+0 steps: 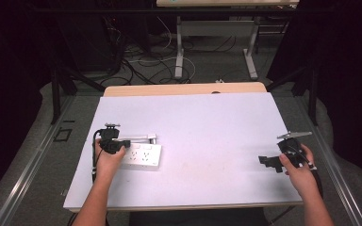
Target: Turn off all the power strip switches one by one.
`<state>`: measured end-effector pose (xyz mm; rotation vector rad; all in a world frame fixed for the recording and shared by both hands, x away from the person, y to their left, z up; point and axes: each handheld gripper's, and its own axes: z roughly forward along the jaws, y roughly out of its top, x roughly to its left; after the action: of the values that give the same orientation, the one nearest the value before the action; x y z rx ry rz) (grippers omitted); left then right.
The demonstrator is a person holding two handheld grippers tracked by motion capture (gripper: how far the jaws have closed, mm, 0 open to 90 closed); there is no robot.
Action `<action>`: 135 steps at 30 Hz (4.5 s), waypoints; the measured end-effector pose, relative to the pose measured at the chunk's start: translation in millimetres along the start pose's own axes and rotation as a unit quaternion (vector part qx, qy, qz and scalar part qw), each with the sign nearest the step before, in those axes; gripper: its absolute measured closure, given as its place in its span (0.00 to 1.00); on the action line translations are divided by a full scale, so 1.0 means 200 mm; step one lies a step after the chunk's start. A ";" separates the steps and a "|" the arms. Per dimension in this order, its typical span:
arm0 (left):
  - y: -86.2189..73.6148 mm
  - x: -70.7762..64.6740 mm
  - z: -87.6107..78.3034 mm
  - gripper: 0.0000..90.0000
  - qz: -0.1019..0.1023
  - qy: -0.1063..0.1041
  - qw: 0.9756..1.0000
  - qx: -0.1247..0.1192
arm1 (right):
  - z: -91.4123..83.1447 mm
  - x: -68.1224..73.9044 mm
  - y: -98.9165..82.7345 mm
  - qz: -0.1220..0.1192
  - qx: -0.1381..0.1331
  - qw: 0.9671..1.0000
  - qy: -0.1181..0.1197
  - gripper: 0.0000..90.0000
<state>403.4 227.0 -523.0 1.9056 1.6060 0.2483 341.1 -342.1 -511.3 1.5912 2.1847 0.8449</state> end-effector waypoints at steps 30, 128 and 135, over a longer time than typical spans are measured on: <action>-0.01 -0.10 -0.04 1.00 0.027 -0.018 0.999 -0.028 | 0.01 0.01 -0.01 -0.007 0.000 1.000 0.004 0.00; -0.02 -0.22 0.01 1.00 0.062 -0.027 0.997 -0.021 | -0.01 0.01 -0.01 -0.010 -0.004 1.000 0.005 0.00; -0.01 -0.27 0.02 1.00 0.071 -0.035 0.997 -0.021 | -0.01 0.01 -0.01 -0.008 -0.002 1.000 0.006 0.00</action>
<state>390.8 174.8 -513.0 1.9762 1.4106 0.2693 337.8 -340.9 -511.8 1.5687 2.1990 0.8555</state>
